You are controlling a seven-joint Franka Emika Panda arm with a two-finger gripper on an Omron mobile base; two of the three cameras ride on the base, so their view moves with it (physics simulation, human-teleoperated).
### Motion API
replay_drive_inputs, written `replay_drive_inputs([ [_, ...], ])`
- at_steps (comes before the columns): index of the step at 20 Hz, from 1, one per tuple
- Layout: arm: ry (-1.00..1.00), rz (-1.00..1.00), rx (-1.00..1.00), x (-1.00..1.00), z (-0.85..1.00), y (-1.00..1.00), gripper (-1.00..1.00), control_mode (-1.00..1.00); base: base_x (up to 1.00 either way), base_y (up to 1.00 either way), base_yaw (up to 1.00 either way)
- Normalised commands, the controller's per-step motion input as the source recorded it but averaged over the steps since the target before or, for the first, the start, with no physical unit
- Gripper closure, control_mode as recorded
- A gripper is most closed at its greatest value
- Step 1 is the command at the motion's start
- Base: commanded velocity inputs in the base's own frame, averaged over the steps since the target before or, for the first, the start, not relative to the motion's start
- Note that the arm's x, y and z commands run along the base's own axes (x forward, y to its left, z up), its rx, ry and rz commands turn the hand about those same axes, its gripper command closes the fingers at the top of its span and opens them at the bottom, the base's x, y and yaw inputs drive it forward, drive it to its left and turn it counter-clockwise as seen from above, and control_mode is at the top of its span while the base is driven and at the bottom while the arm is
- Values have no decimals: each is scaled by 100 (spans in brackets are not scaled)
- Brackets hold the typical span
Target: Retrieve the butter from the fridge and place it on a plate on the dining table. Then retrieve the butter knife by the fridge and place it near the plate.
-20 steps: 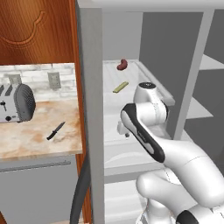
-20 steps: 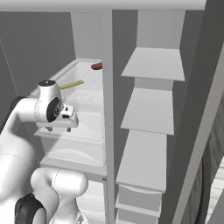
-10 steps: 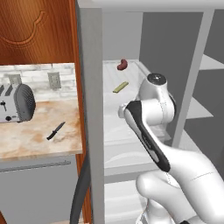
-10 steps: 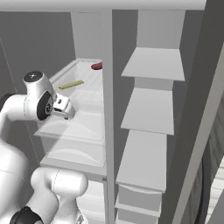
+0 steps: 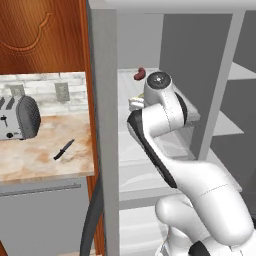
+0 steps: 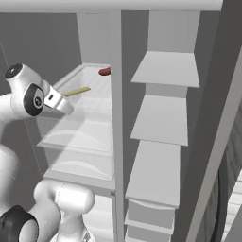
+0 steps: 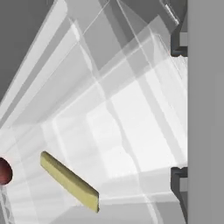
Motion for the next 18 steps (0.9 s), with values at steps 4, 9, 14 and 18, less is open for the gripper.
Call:
replay_drive_inputs([
  [4, -2, -10, 10, 50, 46, -17, -100, -100, 0, 0, 0],
  [9, 0, -1, 10, 64, 8, 0, -100, -100, 0, 0, 0],
  [14, 0, -3, 0, 85, 0, 0, -100, -100, 0, 0, 0],
  [18, 1, 0, 2, 95, 0, 5, -100, -100, 0, 0, 0],
])
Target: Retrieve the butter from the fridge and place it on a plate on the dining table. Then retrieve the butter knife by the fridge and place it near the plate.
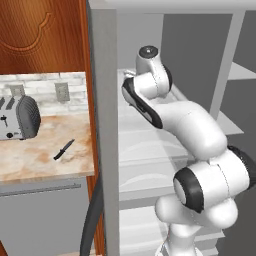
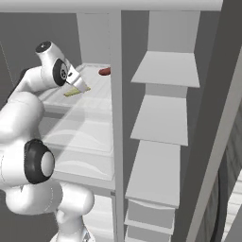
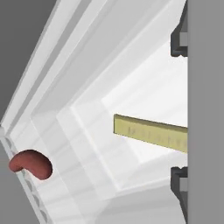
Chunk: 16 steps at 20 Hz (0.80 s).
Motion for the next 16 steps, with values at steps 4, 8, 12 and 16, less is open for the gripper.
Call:
replay_drive_inputs([
  [4, 18, 0, 1, 96, 0, 14, -100, -100, 0, 0, 0],
  [8, 19, 0, 0, 78, 0, 22, -100, -100, 0, 0, 0],
  [12, 12, 0, 0, 68, -7, 31, -100, -100, 0, 0, 0],
  [16, 2, -3, 0, 19, -20, 25, -100, -100, 0, 0, 0],
])
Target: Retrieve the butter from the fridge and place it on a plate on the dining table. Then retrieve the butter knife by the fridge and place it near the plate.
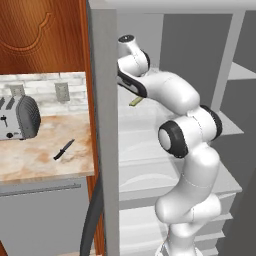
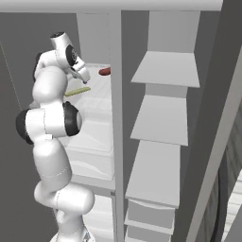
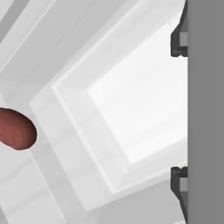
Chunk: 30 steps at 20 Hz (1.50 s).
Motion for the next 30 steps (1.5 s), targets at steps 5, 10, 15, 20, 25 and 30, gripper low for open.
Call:
replay_drive_inputs([
  [5, 0, -11, 0, -20, -22, 1, -100, -100, 0, 0, 0],
  [10, 0, -15, 0, -39, -36, 0, -100, -100, 0, 0, 0],
  [15, 0, -10, 3, -19, -47, -18, -100, -100, 0, 0, 0],
  [20, 0, -1, 8, -2, -22, -29, -100, -100, 0, 0, 0],
  [25, 0, 0, 4, -2, 16, -4, -100, -100, 0, 0, 0],
  [30, 0, 0, 0, 0, 33, 0, -100, -100, 0, 0, 0],
])
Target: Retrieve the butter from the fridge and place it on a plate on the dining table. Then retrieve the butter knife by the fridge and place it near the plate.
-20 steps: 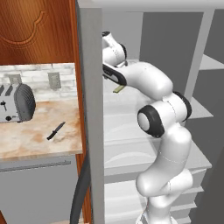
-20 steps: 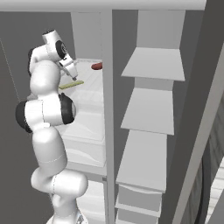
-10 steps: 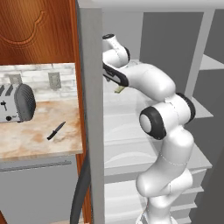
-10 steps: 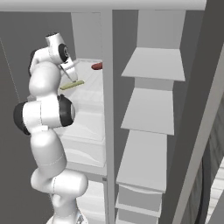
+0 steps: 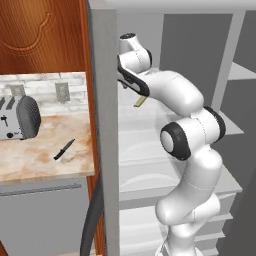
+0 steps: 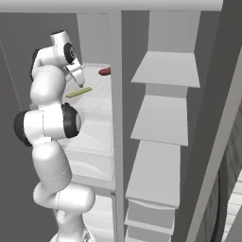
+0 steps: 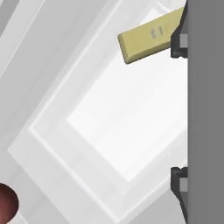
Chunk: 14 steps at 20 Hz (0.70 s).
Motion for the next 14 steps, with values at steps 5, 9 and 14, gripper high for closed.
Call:
replay_drive_inputs([
  [5, 0, 0, 0, -11, 6, -3, -100, -100, 0, 0, 0],
  [9, 0, 0, 0, -38, 0, -14, -100, -100, 0, 0, 0],
  [14, 0, 0, 0, -53, 0, -29, -100, -100, 0, 0, 0],
])
